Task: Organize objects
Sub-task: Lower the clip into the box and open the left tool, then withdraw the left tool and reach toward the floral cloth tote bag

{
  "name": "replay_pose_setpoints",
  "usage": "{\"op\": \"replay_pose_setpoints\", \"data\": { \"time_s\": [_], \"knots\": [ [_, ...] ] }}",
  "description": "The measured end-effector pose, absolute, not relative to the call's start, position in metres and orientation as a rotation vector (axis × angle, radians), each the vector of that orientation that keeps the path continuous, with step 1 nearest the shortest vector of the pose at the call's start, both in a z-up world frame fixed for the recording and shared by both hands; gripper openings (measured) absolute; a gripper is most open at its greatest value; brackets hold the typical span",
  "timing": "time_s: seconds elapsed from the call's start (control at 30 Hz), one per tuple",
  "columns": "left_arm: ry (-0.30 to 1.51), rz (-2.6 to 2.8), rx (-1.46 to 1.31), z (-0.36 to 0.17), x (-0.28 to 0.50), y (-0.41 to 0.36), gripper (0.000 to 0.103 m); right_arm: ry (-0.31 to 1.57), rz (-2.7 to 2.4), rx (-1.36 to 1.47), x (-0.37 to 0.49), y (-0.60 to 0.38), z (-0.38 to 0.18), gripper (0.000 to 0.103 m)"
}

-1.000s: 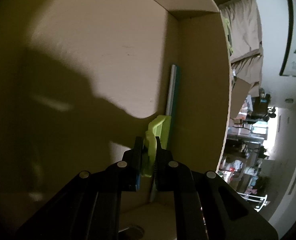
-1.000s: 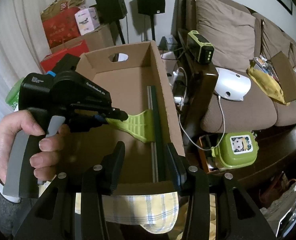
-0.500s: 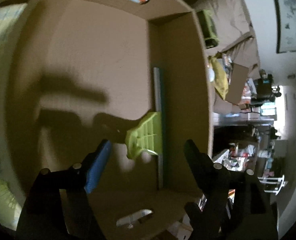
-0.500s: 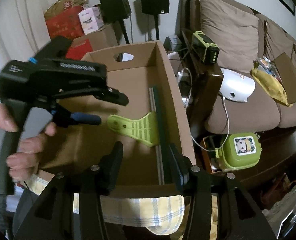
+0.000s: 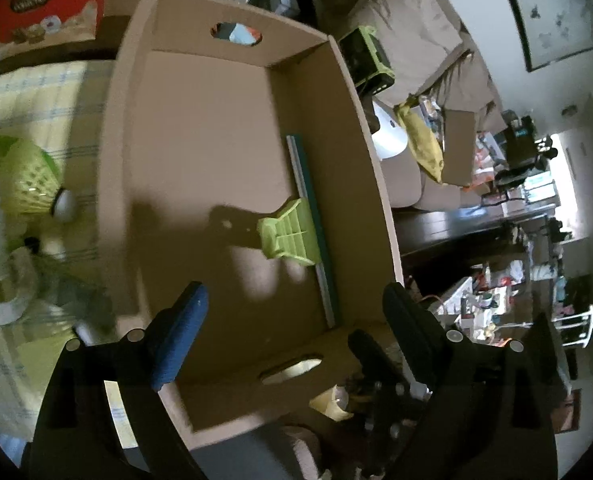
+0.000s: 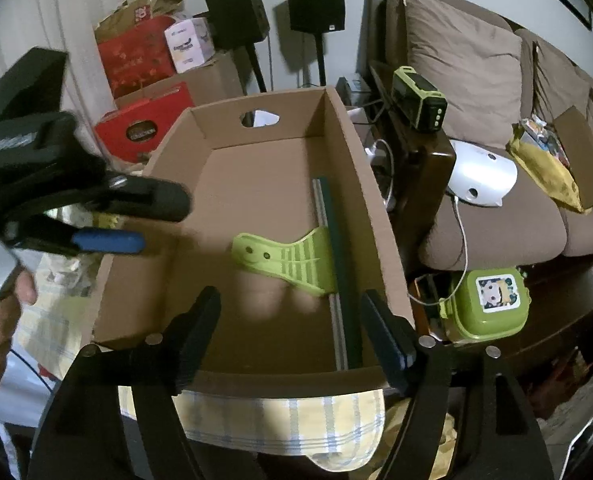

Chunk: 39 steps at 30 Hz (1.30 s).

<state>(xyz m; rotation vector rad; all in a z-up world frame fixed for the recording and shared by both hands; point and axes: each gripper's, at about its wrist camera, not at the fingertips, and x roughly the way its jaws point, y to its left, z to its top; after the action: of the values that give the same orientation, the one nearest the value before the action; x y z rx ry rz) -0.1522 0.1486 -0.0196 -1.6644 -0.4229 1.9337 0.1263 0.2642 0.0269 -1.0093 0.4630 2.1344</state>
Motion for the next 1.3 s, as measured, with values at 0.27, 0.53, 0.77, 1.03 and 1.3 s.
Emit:
{"op": "replay_pose_setpoints", "data": {
  "time_s": [0.27, 0.53, 0.77, 1.03, 1.3],
  "knots": [
    [-0.343, 2.079, -1.599, -0.006, -0.135, 0.116, 0.098, 0.483, 2.150, -0.993, 0.122, 0.260, 0.034, 0.086],
    [-0.286, 2.190, -1.505, 0.001, -0.122, 0.093, 0.099, 0.483, 2.164, -0.992, 0.113, 0.255, 0.039, 0.090],
    [-0.200, 2.312, -1.404, 0.008, -0.106, 0.077, 0.099, 0.499, 2.180, -0.993, 0.106, 0.252, 0.043, 0.101],
    [-0.142, 2.480, -1.292, 0.015, -0.088, 0.053, 0.101, 0.485, 2.208, -0.988, 0.093, 0.241, 0.049, 0.102],
    [-0.103, 2.587, -1.214, 0.017, -0.074, 0.029, 0.103, 0.465, 2.240, -1.017, 0.074, 0.226, 0.050, 0.102]
  ]
}}
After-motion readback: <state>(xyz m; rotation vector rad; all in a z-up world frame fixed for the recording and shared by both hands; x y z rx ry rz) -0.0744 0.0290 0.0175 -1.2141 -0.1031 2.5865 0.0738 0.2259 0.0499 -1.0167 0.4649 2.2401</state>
